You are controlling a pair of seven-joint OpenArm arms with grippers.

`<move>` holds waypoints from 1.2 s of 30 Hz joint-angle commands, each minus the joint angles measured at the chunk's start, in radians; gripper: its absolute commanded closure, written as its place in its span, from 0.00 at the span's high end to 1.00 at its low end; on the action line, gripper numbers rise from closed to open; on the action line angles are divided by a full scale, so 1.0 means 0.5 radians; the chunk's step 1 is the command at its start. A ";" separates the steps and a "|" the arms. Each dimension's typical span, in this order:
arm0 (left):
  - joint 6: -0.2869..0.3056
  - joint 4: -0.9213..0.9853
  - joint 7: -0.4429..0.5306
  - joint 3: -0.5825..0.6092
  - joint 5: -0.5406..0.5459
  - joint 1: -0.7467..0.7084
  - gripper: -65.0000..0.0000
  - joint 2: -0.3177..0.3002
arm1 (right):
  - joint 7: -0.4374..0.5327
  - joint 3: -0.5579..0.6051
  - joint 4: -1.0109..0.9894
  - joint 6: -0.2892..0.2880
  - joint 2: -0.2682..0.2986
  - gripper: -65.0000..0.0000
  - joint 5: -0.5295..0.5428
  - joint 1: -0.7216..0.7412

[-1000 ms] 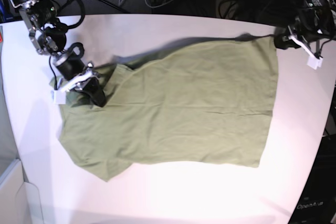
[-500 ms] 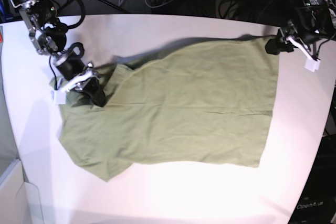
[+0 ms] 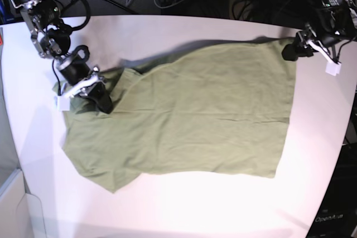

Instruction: Fold the T-shirt properly

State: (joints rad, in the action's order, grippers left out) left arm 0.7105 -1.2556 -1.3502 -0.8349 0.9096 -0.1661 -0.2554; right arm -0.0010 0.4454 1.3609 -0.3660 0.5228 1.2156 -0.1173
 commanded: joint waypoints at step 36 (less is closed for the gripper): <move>-0.025 0.089 -0.092 -0.081 -0.158 0.297 0.05 0.000 | 0.043 -0.024 0.029 -0.027 0.027 0.02 0.028 0.058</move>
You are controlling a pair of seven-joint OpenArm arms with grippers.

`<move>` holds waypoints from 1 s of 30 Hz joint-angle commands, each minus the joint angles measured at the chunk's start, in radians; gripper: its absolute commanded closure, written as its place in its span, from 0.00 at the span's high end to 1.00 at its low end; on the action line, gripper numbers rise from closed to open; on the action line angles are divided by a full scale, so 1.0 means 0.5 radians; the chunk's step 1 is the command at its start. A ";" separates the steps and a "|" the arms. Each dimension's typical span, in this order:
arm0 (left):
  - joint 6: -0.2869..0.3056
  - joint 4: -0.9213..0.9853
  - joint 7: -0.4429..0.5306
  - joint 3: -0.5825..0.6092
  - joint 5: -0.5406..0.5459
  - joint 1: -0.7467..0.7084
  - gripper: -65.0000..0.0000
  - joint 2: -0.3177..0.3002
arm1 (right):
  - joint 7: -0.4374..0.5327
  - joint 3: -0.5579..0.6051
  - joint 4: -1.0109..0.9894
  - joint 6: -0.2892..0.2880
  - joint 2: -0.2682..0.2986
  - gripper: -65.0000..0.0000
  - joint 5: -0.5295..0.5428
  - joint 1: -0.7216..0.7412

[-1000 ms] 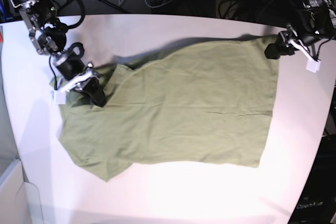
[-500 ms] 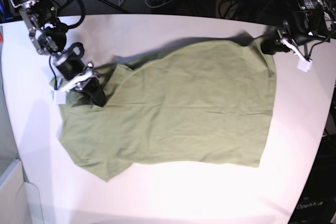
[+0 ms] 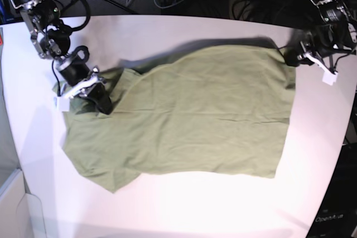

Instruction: Fold the T-shirt properly

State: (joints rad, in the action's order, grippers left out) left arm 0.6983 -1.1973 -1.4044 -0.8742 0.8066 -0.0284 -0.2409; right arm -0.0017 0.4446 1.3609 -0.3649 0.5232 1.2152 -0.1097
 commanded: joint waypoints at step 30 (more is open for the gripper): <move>0.000 -0.031 0.016 -0.254 0.055 0.540 0.05 0.416 | 0.042 -0.007 -0.198 -0.030 0.005 0.02 0.029 0.239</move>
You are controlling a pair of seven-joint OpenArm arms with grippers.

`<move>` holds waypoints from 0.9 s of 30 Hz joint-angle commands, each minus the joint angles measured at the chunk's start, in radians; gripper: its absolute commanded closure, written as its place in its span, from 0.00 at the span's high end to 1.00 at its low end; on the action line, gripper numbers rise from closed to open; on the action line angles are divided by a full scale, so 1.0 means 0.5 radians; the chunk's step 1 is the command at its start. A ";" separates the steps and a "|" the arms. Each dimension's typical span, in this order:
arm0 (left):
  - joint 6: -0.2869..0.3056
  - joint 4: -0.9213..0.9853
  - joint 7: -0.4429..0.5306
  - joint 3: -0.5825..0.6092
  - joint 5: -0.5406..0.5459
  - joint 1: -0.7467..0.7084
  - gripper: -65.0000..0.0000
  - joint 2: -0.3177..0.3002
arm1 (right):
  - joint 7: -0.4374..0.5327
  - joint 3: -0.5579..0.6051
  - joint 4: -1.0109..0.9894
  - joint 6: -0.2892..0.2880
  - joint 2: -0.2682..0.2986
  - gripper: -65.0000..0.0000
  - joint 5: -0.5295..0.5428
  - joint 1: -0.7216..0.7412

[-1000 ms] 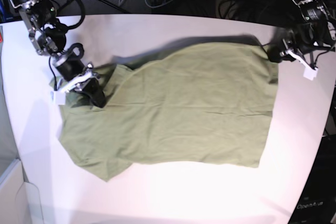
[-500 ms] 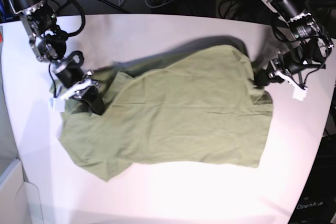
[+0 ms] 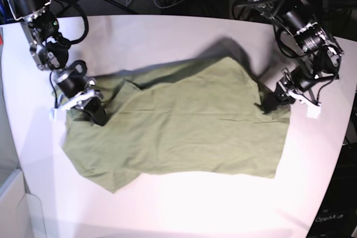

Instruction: Fold the T-shirt properly

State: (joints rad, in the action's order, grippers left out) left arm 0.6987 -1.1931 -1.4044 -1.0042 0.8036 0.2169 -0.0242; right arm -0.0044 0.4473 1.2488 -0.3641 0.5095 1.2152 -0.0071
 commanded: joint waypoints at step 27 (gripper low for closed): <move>-0.251 -0.061 0.061 -0.175 0.107 0.123 0.05 -0.438 | -0.036 -0.015 -0.087 -0.031 0.038 0.02 -0.020 0.099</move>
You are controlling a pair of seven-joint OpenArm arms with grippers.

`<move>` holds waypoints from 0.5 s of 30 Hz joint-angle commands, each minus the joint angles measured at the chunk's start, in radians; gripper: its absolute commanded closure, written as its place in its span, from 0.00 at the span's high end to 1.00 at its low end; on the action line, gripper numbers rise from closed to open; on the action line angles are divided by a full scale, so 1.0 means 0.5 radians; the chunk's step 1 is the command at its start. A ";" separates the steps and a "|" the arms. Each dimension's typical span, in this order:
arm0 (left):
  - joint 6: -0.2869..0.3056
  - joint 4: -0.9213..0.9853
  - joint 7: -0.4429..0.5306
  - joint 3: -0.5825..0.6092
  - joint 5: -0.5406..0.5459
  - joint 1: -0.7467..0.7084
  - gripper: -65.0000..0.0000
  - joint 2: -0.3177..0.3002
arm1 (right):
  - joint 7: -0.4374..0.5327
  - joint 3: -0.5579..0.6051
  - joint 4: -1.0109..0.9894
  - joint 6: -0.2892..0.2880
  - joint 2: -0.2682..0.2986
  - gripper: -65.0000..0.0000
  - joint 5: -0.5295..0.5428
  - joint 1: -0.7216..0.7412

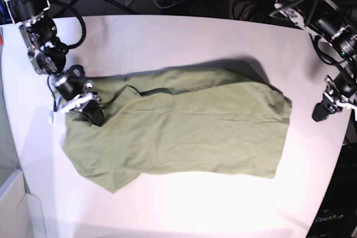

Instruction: Fold the T-shirt properly

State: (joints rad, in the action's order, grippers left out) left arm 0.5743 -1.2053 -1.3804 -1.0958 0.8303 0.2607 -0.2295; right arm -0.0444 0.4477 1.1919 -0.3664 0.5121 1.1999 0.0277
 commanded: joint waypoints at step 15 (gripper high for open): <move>-0.009 -0.371 0.341 0.797 0.050 -0.317 0.04 -0.328 | 0.044 -0.019 0.030 -0.027 -0.013 0.02 -0.137 -0.035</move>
State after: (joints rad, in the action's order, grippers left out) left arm 0.5678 -1.3712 -1.2221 -0.6899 0.8345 0.0940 -0.3683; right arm -0.0410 0.4458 1.1927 -0.3668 0.4896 1.1255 -0.0017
